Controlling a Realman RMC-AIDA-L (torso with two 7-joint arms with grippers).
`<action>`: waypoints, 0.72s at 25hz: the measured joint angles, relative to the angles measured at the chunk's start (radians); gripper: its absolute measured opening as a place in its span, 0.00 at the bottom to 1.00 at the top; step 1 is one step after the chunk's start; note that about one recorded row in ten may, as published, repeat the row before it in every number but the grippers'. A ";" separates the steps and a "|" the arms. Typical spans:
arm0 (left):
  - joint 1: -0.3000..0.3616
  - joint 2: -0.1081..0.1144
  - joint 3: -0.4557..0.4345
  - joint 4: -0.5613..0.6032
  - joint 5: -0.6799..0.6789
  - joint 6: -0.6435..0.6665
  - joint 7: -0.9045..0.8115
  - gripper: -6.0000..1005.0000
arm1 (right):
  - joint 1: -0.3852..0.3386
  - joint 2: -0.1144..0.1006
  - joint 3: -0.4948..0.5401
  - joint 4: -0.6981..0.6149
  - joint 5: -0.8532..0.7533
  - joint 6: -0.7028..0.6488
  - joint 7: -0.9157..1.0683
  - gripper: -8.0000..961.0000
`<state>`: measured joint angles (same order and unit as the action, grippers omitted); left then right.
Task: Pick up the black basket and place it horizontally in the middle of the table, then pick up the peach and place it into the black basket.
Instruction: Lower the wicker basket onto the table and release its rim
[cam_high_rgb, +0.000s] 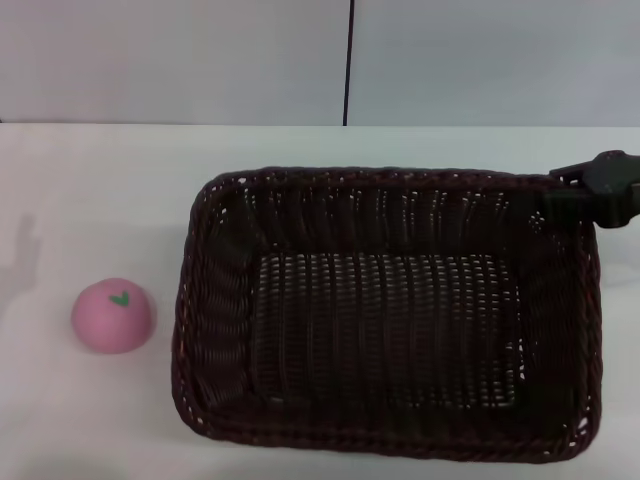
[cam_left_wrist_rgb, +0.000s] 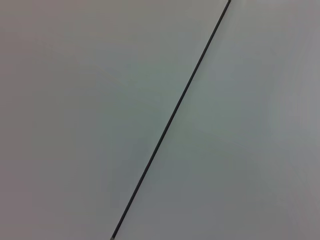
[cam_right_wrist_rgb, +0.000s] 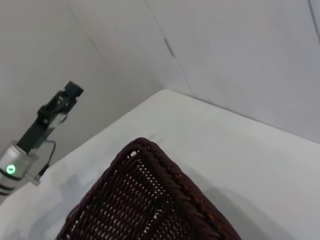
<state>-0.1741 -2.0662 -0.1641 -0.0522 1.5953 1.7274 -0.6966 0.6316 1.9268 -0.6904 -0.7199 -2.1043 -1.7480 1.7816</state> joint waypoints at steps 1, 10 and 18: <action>0.000 0.000 0.000 0.000 0.000 0.001 0.000 0.44 | 0.000 -0.006 0.000 0.012 -0.003 -0.001 -0.016 0.21; -0.002 -0.002 0.000 -0.009 0.000 -0.009 -0.001 0.44 | -0.014 -0.018 0.003 0.067 -0.051 0.013 -0.134 0.21; -0.016 -0.003 0.000 -0.016 0.000 -0.015 -0.001 0.43 | 0.001 0.017 -0.036 0.089 -0.067 0.057 -0.191 0.21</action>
<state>-0.1902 -2.0689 -0.1641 -0.0679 1.5953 1.7126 -0.6980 0.6323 1.9439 -0.7265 -0.6308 -2.1711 -1.6914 1.5904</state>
